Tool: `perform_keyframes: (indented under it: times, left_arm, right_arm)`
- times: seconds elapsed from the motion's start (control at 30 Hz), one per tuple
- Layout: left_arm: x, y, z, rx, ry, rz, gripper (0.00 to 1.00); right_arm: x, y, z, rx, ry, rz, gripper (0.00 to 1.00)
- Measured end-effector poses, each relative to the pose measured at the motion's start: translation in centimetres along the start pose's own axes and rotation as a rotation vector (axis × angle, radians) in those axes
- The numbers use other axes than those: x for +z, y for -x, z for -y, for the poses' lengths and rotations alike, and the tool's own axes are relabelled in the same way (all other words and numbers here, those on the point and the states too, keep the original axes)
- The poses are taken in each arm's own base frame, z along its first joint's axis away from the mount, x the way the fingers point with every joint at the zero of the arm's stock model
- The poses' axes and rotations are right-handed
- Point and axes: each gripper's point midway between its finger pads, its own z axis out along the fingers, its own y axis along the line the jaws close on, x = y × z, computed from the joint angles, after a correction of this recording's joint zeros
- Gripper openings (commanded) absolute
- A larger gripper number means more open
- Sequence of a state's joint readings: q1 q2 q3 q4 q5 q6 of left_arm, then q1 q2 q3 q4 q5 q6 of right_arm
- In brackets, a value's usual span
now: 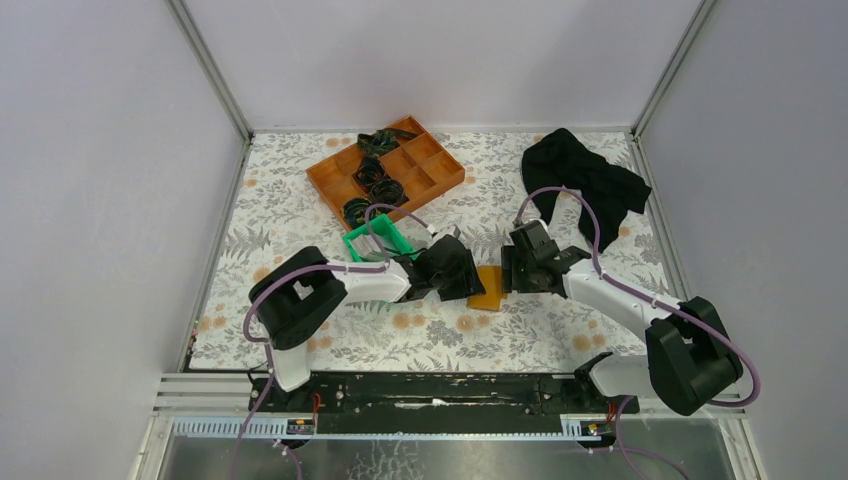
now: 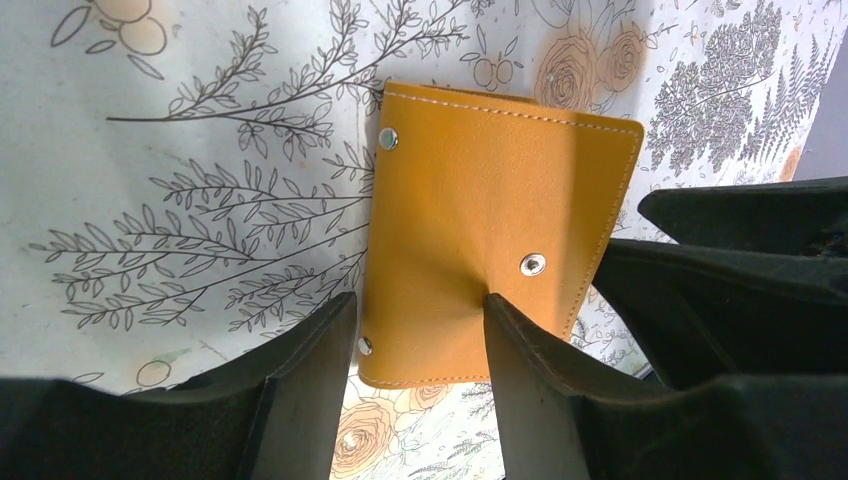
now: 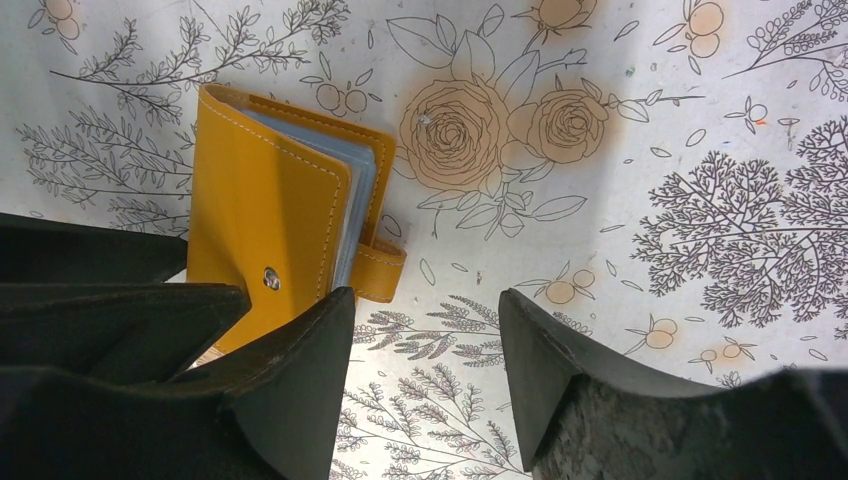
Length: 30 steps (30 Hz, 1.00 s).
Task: Put the credit cards into the card holder
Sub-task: Close the card holder at the center of the board.
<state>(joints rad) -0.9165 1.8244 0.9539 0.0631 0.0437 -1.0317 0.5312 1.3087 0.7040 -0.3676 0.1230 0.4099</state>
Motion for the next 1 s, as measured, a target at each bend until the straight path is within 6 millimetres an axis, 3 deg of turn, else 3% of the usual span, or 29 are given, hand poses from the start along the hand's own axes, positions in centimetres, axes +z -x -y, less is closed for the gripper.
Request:
perform_keyframes:
  times: [0.43, 1.0]
  left_arm:
    - [0.3, 0.1, 0.2, 0.01, 0.022, -0.014, 0.58]
    - [-0.1, 0.2, -0.8, 0.013, 0.07, -0.039, 0.57]
  right_arm:
    - [1.1, -1.2, 0.3, -0.017, -0.026, -0.068, 0.62]
    - [0.3, 0.0, -1.1, -0.138, -0.027, -0.062, 0.63]
